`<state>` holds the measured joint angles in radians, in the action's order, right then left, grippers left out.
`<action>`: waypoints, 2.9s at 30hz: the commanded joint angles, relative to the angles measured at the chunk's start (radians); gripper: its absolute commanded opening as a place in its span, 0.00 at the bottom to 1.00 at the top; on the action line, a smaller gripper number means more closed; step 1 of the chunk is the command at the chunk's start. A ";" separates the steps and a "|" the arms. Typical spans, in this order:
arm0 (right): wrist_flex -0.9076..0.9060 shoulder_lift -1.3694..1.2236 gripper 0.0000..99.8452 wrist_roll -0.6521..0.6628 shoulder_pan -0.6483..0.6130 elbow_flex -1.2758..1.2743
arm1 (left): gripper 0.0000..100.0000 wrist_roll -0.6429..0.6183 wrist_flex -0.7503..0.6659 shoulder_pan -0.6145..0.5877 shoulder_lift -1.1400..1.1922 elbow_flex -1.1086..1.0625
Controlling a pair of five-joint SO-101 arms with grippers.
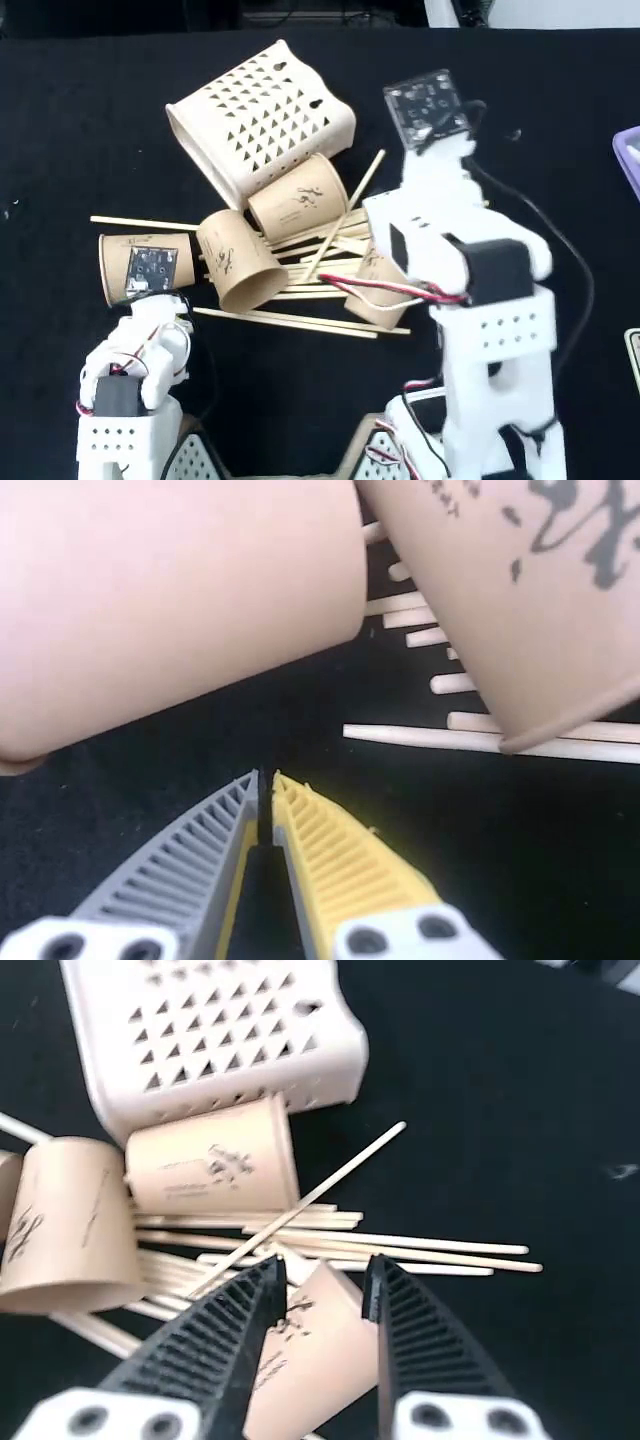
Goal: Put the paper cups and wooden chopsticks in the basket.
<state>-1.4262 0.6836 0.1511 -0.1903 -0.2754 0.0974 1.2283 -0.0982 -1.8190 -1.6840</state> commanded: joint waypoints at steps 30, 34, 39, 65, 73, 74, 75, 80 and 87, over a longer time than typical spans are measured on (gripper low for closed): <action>0.095 -0.067 0.27 -0.081 -0.040 0.005 | 0.27 0.061 -0.178 -0.288 -0.005 0.657; 0.052 -0.128 0.26 -0.083 0.086 0.157 | 0.26 0.071 -0.229 -0.312 0.054 0.616; -0.098 -0.357 0.20 -0.080 0.138 0.432 | 0.26 0.048 -0.279 -0.298 0.362 0.671; -0.064 -1.423 0.23 -0.029 0.176 1.471 | 0.26 -0.175 -0.117 -0.127 1.611 1.417; -0.034 -1.672 0.23 0.189 0.150 1.774 | 0.26 -0.201 -0.152 -0.117 1.616 1.415; -0.014 -1.702 0.23 0.198 0.153 1.802 | 0.26 -0.227 -0.166 -0.114 1.619 1.414; 0.011 -1.733 0.23 0.201 0.157 1.831 | 0.26 -0.253 -0.186 -0.113 1.619 1.409; 0.138 -1.877 0.23 0.155 0.190 1.943 | 0.26 -0.374 -0.305 -0.094 1.619 1.368; 0.236 -1.937 0.05 0.135 0.181 1.945 | 0.26 -0.431 -0.503 -0.025 1.617 1.227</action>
<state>-1.2451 -1.2681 0.2984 -0.0199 1.6195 -0.3168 0.8032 -0.1565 -0.1895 -0.4381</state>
